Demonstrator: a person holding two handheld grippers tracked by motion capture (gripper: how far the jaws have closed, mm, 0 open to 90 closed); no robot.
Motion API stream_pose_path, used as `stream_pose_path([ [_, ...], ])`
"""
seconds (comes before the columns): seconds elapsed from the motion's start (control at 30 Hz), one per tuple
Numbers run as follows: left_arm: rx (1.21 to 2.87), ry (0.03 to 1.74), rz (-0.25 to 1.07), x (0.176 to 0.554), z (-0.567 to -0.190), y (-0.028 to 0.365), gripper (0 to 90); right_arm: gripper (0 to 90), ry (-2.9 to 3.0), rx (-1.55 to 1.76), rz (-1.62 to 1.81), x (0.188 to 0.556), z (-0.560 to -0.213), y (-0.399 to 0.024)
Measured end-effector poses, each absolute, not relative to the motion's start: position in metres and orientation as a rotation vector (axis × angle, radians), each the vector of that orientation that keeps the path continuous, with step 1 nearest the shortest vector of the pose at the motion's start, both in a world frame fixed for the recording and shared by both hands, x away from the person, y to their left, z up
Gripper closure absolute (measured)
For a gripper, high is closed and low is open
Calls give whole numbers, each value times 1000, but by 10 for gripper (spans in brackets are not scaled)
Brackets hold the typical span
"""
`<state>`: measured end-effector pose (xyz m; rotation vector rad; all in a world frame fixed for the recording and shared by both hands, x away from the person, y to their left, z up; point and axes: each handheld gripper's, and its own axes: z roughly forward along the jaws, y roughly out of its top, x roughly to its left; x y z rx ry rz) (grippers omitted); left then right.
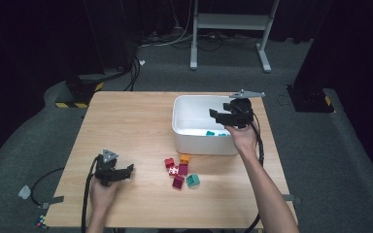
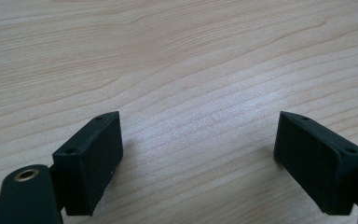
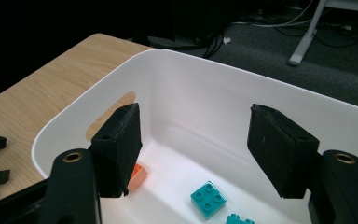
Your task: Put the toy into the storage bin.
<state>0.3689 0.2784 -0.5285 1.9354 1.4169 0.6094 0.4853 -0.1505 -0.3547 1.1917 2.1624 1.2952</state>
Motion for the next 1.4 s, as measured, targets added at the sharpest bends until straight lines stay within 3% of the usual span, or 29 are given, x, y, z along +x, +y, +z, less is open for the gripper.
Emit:
stream_pose_path([
  [1.4,1939,1415,610,369,-528,279,155,371,2155,1065,1453,409,-360,-174],
])
